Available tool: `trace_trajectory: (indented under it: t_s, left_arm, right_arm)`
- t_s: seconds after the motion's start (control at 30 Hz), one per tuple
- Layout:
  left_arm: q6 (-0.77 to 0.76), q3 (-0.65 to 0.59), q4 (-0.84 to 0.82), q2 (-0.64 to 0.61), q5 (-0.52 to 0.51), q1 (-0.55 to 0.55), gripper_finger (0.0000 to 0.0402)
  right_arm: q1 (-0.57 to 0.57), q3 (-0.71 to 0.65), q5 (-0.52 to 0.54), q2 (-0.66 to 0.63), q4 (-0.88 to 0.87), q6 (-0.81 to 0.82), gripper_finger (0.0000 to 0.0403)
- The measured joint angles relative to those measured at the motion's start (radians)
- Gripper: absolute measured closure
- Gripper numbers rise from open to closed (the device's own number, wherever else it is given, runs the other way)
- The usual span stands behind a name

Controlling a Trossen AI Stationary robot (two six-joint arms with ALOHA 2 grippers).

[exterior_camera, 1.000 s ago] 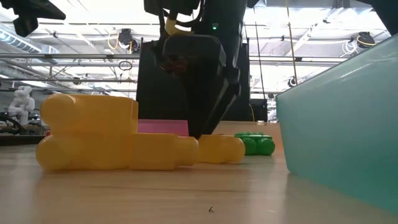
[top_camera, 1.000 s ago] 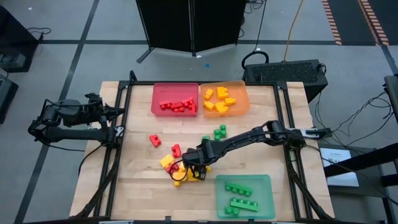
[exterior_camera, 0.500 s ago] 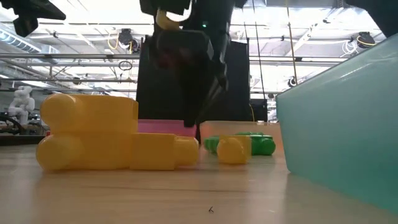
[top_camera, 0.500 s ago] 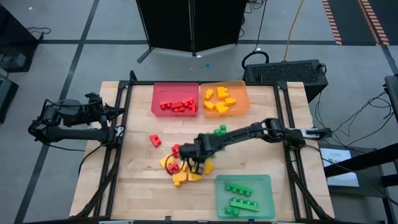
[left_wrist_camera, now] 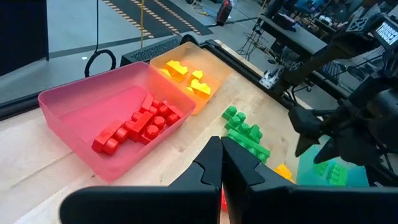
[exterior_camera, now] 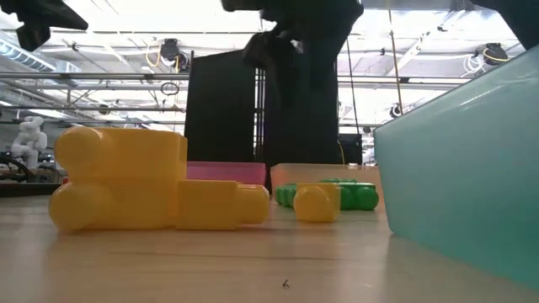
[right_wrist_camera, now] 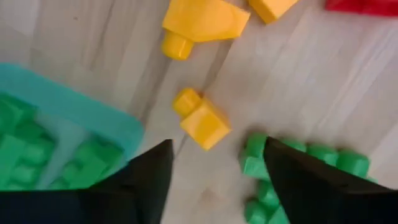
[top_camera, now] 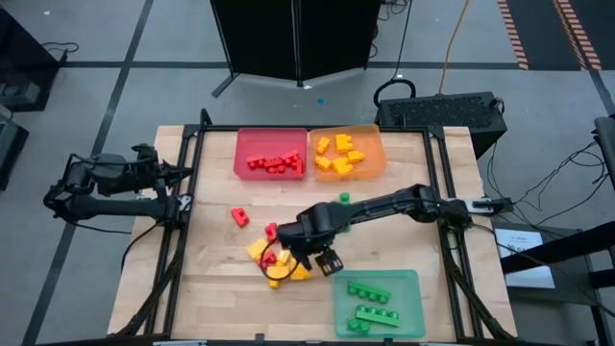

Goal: Sort blocks
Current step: Put the yellow game piece into the orange bin

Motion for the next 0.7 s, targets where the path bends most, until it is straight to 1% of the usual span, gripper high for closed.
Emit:
trace_trajectory:
  t_s: [0.1, 0.2, 0.37, 0.7]
  left_arm:
    - [0.0, 0.0, -0.022, 0.0, 0.0, 0.0, 0.04]
    - [0.0, 0.0, -0.022, 0.0, 0.0, 0.0, 0.04]
    - [0.0, 0.0, -0.022, 0.0, -0.007, 0.0, 0.04]
    - [-0.002, 0.0, -0.023, 0.0, -0.009, 0.0, 0.04]
  right_arm:
    - [0.012, -0.025, 0.025, 0.028, 0.031, -0.02, 0.0117]
    - [0.02, -0.048, 0.046, 0.054, 0.042, -0.028, 0.01]
    - [0.032, -0.073, 0.045, 0.093, 0.052, -0.052, 0.0102]
    - [0.035, -0.074, 0.046, 0.179, 0.088, -0.081, 0.0117]
